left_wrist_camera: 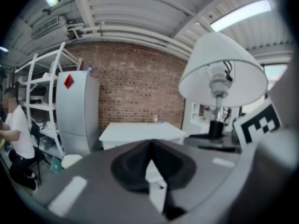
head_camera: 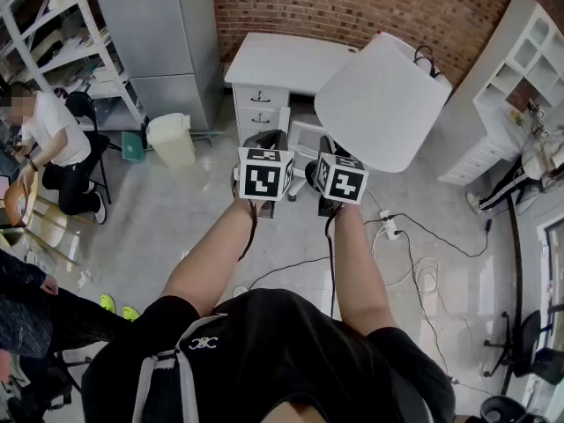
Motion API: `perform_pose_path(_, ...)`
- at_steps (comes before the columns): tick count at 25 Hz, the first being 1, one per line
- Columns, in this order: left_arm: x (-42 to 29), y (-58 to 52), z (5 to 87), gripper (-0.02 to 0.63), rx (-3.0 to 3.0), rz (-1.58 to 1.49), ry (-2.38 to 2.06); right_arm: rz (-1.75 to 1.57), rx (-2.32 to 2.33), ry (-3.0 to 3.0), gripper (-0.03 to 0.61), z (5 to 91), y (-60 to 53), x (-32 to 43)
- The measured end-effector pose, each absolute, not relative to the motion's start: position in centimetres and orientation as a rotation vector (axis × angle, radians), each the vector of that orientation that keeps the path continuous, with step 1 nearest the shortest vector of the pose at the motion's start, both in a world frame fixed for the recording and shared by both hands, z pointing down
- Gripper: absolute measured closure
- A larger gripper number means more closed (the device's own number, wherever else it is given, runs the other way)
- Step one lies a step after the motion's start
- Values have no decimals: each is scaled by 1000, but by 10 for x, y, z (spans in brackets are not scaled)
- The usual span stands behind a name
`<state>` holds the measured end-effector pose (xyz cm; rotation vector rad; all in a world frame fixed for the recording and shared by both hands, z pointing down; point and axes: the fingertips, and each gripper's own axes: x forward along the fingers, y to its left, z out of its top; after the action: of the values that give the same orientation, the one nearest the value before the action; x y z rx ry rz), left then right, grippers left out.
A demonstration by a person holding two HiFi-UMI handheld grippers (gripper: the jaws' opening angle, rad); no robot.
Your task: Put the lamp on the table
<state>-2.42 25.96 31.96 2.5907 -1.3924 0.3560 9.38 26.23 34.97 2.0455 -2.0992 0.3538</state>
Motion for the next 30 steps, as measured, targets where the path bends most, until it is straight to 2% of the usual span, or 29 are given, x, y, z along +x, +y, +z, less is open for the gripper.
perform_pose_path(15,-59,250,336,615,2540,378,-1374,352,2035,-2092,482,351,257,62)
perform_pose_path(30,-127,221,374,615,2528,444,-1302,296,2083,-2067,482,353,238,1)
